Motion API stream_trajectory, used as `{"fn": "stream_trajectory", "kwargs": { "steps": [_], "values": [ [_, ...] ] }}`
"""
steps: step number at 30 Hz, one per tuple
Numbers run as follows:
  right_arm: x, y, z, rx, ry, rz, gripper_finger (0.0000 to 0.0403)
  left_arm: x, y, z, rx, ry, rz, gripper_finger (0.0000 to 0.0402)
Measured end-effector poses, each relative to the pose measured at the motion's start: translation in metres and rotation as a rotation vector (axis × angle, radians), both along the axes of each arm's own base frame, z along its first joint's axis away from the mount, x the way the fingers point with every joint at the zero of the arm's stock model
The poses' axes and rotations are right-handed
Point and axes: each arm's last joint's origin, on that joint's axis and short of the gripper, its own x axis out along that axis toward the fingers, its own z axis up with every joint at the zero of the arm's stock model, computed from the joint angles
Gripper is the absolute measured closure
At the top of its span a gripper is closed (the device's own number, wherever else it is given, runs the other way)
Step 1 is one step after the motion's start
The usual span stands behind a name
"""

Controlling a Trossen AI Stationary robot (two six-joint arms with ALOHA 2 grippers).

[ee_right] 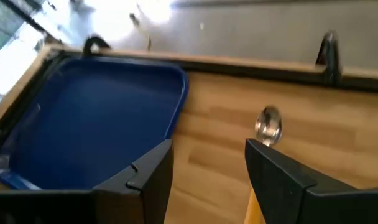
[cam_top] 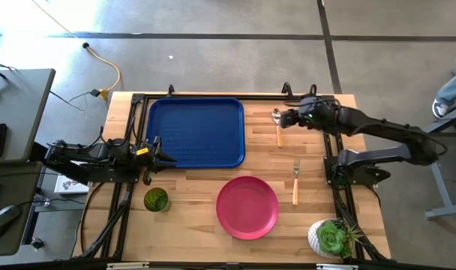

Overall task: Pick and place plate/cup/fork/spoon on tray
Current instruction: Put the brown spoon on the blue serving tray

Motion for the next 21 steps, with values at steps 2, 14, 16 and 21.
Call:
{"fn": "stream_trajectory", "kwargs": {
  "steps": [2, 14, 16, 21],
  "values": [
    [0.004, -0.006, -0.004, 0.043, 0.003, -0.015, 0.0213, 0.0, 0.0, 0.0, 0.0, -0.001, 0.0, 0.0326],
    [0.022, -0.032, -0.045, 0.242, 0.166, -0.124, 0.0213, 0.0, 0.0, 0.0, -0.001, 0.0, 0.0, 0.0326],
    [0.026, -0.035, -0.052, 0.254, 0.194, -0.129, 0.0213, 0.0, 0.0, 0.0, -0.001, 0.0, 0.0, 0.0326],
    [0.037, -0.04, -0.07, 0.294, 0.264, -0.129, 0.0213, 0.0, 0.0, 0.0, 0.0, 0.001, 0.0, 0.0326]
  ]
}}
